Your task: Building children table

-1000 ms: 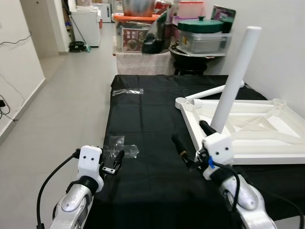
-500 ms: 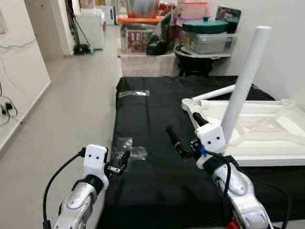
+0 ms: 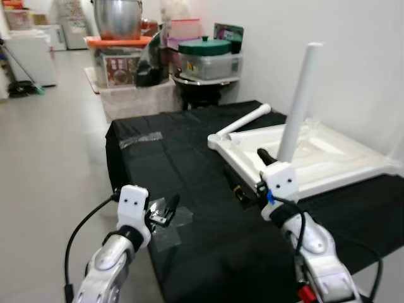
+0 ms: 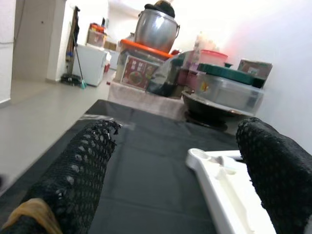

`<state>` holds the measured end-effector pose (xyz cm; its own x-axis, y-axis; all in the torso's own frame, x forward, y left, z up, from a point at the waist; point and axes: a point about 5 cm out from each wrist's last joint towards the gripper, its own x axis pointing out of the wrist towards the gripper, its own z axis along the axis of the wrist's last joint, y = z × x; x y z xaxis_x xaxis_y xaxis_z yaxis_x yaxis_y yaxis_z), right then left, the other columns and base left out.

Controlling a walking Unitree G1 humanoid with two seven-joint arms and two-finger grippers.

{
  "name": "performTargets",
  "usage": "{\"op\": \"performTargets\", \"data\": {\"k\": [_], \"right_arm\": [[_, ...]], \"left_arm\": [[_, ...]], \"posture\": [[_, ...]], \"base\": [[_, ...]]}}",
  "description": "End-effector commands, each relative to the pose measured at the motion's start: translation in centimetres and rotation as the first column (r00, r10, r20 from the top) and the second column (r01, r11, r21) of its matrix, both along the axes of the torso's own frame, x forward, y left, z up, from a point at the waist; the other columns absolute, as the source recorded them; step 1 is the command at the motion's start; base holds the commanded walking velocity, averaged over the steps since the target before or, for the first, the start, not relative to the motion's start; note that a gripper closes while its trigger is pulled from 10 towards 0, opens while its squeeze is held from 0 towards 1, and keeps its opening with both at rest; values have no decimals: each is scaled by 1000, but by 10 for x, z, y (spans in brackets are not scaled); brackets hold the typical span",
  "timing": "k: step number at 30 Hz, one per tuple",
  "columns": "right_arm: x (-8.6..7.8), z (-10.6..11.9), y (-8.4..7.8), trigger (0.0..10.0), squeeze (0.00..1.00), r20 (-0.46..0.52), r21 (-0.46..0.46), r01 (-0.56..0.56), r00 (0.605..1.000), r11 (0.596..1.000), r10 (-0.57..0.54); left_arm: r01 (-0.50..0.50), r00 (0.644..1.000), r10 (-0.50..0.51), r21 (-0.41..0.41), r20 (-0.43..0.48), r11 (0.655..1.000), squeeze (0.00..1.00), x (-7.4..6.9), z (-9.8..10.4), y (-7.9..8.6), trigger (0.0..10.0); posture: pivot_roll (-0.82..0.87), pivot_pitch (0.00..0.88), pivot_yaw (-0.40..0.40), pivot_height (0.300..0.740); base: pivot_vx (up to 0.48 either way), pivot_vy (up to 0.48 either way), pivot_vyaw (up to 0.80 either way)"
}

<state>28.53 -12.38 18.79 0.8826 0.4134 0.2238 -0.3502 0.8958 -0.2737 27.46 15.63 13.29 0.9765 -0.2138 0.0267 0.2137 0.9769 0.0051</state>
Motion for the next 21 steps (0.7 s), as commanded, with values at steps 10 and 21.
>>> {"op": "performTargets", "data": {"k": [10,21], "right_arm": [[5,-2,-8,10000,0,-2,5,31,1000,1000,-31],[7,-4,-9,10000,0,-12,12,42,999,999,-42]], "left_arm": [[29,1000,-29,-17,-1,999,0,2,1,-6,10000],[41,999,-41,-18,4,999,0,4,2,-6,10000]], "posture": [[46,0,-50,740],[46,0,-44,740]], "base": [[0,480,-800],[0,480,-800]]}}
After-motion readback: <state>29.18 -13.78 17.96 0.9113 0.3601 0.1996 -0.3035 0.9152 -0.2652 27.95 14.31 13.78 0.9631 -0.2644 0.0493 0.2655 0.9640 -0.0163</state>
